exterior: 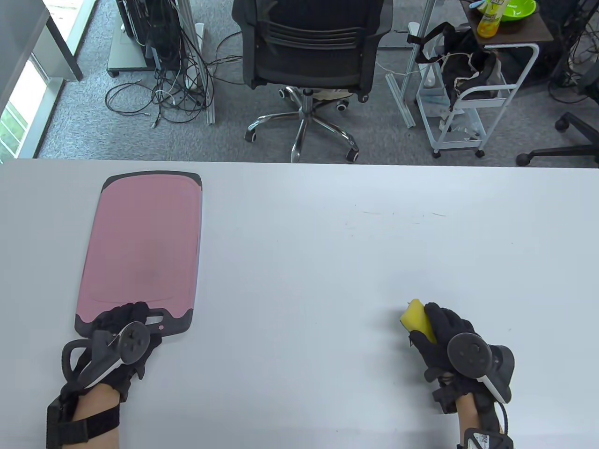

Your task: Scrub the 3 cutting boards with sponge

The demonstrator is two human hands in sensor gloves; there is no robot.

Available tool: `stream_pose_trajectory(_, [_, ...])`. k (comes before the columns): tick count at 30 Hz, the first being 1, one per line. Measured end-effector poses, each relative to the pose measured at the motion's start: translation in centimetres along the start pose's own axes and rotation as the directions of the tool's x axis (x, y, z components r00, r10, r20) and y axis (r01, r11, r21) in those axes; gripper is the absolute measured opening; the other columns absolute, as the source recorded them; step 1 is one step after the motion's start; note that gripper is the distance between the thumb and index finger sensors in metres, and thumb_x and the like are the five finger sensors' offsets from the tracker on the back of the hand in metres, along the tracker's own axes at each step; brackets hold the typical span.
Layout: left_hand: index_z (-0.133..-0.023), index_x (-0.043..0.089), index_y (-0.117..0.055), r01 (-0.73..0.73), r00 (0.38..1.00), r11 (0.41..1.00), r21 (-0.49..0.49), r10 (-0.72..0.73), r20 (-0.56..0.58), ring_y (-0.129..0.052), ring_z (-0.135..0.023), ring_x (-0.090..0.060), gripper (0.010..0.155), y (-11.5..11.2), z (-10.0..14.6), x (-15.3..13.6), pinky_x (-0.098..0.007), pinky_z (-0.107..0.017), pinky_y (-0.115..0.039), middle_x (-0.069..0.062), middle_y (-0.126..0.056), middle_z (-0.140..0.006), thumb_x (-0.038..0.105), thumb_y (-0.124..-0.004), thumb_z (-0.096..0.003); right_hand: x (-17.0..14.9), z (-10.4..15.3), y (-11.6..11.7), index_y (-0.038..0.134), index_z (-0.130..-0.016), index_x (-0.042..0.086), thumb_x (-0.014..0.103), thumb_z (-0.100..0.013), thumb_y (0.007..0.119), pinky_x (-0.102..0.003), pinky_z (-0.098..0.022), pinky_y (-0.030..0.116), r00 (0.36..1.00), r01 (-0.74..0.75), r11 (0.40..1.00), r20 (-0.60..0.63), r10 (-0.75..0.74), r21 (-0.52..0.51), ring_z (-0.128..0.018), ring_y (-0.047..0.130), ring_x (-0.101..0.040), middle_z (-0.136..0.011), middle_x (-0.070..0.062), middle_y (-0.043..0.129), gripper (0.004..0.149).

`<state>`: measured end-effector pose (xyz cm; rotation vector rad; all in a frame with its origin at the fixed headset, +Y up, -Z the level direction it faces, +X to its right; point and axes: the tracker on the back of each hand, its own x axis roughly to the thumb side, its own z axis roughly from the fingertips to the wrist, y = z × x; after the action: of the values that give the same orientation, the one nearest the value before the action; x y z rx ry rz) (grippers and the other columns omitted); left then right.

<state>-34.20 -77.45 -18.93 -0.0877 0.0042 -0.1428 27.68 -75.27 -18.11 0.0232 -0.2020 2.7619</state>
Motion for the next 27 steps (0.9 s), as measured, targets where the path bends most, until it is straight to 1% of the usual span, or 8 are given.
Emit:
stream_pose_trajectory(5, [-0.102, 0.027, -0.07, 0.101, 0.994, 0.994, 0.035, -0.102, 0.042, -0.09, -0.09, -0.027, 0.07, 0.5, -0.1, 1.0, -0.054, -0.071, -0.077, -0.001, -0.083, -0.099, 0.064, -0.082, -0.0428, -0.1, -0.1, 0.1, 0.066, -0.103, 0.015, 0.054, -0.045, 0.08, -0.055, -0.062, 0.066, 1.0, 0.011, 1.0, 0.004, -0.011, -0.001, -0.081, 0.077, -0.033, -0.098, -0.013, 0.072, 0.072])
stream_pose_trajectory(9, [-0.101, 0.027, -0.071, 0.134, 0.991, 0.991, 0.008, -0.134, 0.014, -0.089, -0.091, -0.027, 0.067, 0.1, -0.1, 1.8, -0.054, -0.071, -0.076, -0.001, -0.083, -0.098, 0.061, -0.08, -0.0439, -0.1, 0.2, -0.1, 0.066, -0.103, 0.015, 0.054, -0.045, 0.08, -0.055, -0.062, 0.066, 1.0, 0.014, 1.0, 0.001, -0.014, 0.003, -0.081, 0.077, -0.034, -0.098, -0.013, 0.072, 0.072])
stream_pose_trajectory(14, [-0.1, 0.027, -0.072, 0.024, 0.996, 0.999, 0.027, -0.027, 0.082, -0.087, -0.09, -0.03, 0.063, 0.7, -0.1, 1.5, -0.056, -0.072, -0.074, -0.002, -0.081, -0.098, 0.058, -0.078, -0.045, -0.3, 0.3, -0.7, 0.066, -0.103, 0.015, 0.054, -0.045, 0.08, -0.055, -0.062, 0.066, 0.999, 0.038, 0.999, -0.002, -0.038, -0.027, -0.081, 0.076, -0.034, -0.098, -0.013, 0.072, 0.072])
stream_pose_trajectory(17, [-0.103, 0.022, -0.057, -0.115, 0.989, 0.979, 0.169, 0.097, 0.112, -0.076, -0.087, -0.032, 0.064, 3.0, 0.7, 2.9, -0.06, -0.074, -0.066, -0.007, -0.068, -0.099, 0.054, -0.066, -0.0487, -0.4, 0.3, -1.0, 0.066, -0.104, 0.015, 0.054, -0.045, 0.08, -0.055, -0.062, 0.066, 0.999, 0.034, 0.999, -0.007, -0.034, -0.036, -0.081, 0.076, -0.034, -0.098, -0.013, 0.072, 0.072])
stream_pose_trajectory(21, [-0.099, 0.022, -0.052, -0.189, 0.981, 0.829, 0.527, 0.139, 0.133, -0.084, -0.074, -0.018, 0.058, 6.4, 2.9, 4.5, -0.045, -0.064, -0.081, -0.002, -0.071, -0.092, 0.055, -0.055, -0.0505, -0.6, 0.4, -1.4, 0.066, -0.104, 0.015, 0.054, -0.045, 0.08, -0.055, -0.062, 0.066, 0.999, 0.047, 0.998, -0.013, -0.048, -0.051, -0.081, 0.076, -0.034, -0.098, -0.013, 0.072, 0.072])
stream_pose_trajectory(23, [-0.099, 0.023, -0.05, -0.478, 0.875, 0.705, 0.524, 0.437, 0.211, -0.083, -0.074, -0.017, 0.056, 7.3, 3.6, 3.6, -0.044, -0.064, -0.081, -0.002, -0.069, -0.091, 0.053, -0.058, -0.0517, -0.7, 0.5, -1.6, 0.066, -0.104, 0.015, 0.054, -0.045, 0.08, -0.055, -0.062, 0.066, 0.999, 0.05, 0.997, -0.015, -0.051, -0.063, -0.081, 0.076, -0.034, -0.099, -0.013, 0.072, 0.072])
stream_pose_trajectory(25, [-0.098, 0.024, -0.052, -0.631, 0.755, 0.549, 0.548, 0.595, 0.274, -0.086, -0.071, -0.013, 0.055, 8.3, 4.0, 2.3, -0.039, -0.062, -0.085, 0.001, -0.072, -0.089, 0.054, -0.057, -0.0519, -0.8, 0.5, -1.7, 0.066, -0.104, 0.015, 0.054, -0.045, 0.08, -0.055, -0.062, 0.066, 0.998, 0.06, 0.996, -0.016, -0.061, -0.066, -0.082, 0.076, -0.034, -0.099, -0.013, 0.072, 0.072])
stream_pose_trajectory(27, [-0.096, 0.026, -0.056, -0.777, 0.57, 0.362, 0.515, 0.752, 0.332, -0.088, -0.066, -0.01, 0.053, 8.3, 4.2, 1.4, -0.035, -0.058, -0.089, 0.003, -0.075, -0.086, 0.054, -0.056, -0.0517, -0.8, 0.4, -1.7, 0.066, -0.104, 0.015, 0.054, -0.045, 0.079, -0.055, -0.062, 0.066, 0.998, 0.065, 0.996, -0.016, -0.066, -0.067, -0.082, 0.076, -0.034, -0.099, -0.013, 0.072, 0.072])
